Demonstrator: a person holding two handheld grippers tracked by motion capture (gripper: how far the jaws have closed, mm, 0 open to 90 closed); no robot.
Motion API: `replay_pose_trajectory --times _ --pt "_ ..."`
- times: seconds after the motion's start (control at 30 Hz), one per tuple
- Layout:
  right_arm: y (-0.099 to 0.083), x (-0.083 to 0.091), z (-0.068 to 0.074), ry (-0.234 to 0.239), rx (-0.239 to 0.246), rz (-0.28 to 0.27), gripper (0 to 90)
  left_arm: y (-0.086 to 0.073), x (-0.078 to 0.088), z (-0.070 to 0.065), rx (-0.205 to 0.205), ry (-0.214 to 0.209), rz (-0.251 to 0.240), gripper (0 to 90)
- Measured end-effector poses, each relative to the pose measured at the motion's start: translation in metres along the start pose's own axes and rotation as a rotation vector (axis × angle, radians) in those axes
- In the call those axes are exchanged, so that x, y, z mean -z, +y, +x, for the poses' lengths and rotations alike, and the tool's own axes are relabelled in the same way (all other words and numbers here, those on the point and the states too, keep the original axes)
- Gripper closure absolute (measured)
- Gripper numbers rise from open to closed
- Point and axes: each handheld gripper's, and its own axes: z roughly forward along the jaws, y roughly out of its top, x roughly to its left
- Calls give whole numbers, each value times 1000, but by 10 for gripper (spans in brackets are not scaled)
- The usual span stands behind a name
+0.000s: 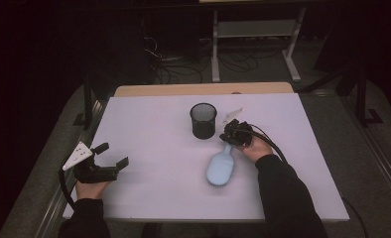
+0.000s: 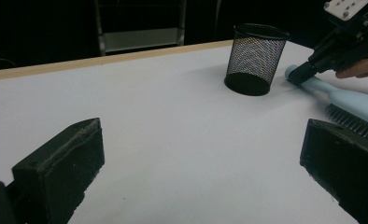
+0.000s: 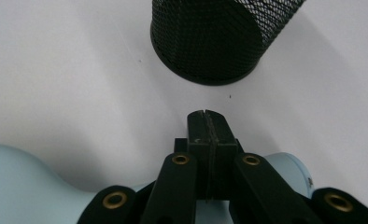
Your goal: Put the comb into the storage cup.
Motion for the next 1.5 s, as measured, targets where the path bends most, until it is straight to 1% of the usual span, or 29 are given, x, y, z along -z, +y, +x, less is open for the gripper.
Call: replay_pose_trajectory --times 0.23,0.53,0.8,0.9,1.03,1.17,1.37,1.5 --pt "-5 4 -4 1 -11 10 878 0 0 0 0 0 3 0" --pt "-15 8 -9 1 -43 19 888 0 -1 0 0 -1 3 0" --pt "-25 14 -14 -6 -51 39 889 0 -1 0 0 0 4 0" --pt "-29 16 -15 -12 -63 40 889 0 -1 0 0 1 6 0" --pt "-34 19 -17 -19 -68 42 889 0 -1 0 0 1 4 0" --pt "-38 22 -18 -19 -84 41 889 0 -1 -1 1 0 6 0" --pt "-45 25 -21 -25 -90 47 889 0 -1 -1 2 1 7 0" --pt "-49 28 -21 -27 -103 46 889 0 -1 -1 3 0 6 0"
